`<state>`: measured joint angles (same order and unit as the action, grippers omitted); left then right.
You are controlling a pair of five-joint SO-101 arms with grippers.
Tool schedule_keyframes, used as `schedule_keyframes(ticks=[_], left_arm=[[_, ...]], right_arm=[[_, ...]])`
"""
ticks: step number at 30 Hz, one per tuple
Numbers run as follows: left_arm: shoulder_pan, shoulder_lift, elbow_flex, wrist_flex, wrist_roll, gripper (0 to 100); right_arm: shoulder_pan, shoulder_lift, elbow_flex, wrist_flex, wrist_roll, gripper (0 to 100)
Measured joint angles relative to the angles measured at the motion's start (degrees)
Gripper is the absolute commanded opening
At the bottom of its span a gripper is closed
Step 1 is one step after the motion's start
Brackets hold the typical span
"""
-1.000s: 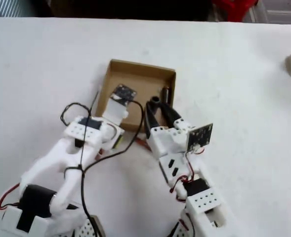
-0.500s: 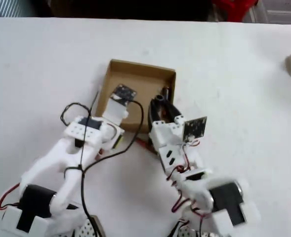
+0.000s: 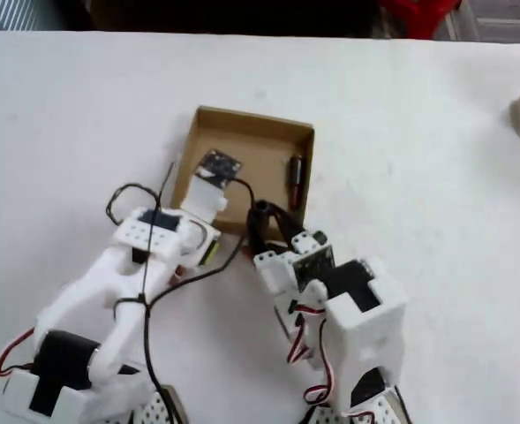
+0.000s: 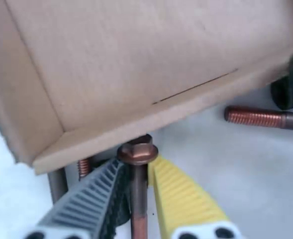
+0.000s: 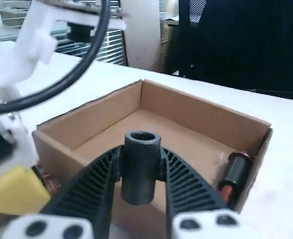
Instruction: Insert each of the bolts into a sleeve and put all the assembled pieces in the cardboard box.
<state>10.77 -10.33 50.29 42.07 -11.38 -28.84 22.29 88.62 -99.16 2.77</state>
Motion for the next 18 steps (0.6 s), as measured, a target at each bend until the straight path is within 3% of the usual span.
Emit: schedule_keyframes(ticks=[18], left_arm=[[-0.62,-0.70,0.09,-2.55,0.00,2]], right_arm=[[0.00,-5.01,4.57,0.00,-3.52,1.6]])
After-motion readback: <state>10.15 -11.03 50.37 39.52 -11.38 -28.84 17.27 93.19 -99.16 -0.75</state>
